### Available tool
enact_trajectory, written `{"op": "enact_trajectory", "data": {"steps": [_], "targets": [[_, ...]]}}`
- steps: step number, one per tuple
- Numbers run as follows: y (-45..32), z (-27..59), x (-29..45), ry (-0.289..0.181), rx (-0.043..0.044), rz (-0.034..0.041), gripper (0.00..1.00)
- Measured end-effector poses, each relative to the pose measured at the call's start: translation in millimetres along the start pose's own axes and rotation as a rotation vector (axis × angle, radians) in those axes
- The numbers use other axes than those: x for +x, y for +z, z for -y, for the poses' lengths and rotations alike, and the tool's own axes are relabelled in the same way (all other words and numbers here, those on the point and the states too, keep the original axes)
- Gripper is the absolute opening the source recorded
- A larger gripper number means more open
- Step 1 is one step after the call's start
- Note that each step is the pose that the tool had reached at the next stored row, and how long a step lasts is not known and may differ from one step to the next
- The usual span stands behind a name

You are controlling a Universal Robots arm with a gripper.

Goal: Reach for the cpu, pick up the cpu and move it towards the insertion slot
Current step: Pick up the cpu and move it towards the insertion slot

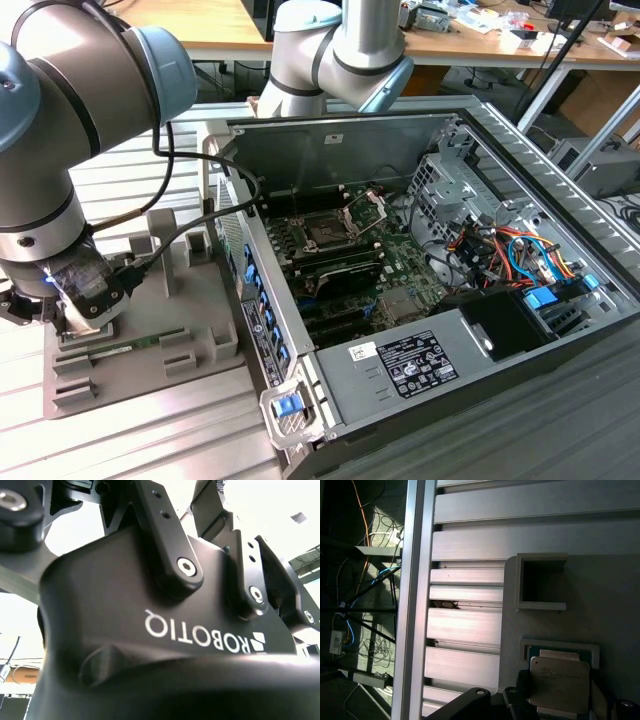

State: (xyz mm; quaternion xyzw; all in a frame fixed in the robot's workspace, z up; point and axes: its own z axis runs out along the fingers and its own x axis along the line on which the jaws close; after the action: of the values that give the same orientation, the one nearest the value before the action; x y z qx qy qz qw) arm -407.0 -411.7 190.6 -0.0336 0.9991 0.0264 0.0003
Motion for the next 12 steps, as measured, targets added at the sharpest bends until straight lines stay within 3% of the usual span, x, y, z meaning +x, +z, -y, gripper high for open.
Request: {"op": "enact_trajectory", "data": {"steps": [6,12], "targets": [[-3.2,-0.2,0.0,0.0,-0.0013,0.0004,0.55],[-8.2,-0.4,-0.1,0.0,-0.0084,0.0008,0.55]]}}
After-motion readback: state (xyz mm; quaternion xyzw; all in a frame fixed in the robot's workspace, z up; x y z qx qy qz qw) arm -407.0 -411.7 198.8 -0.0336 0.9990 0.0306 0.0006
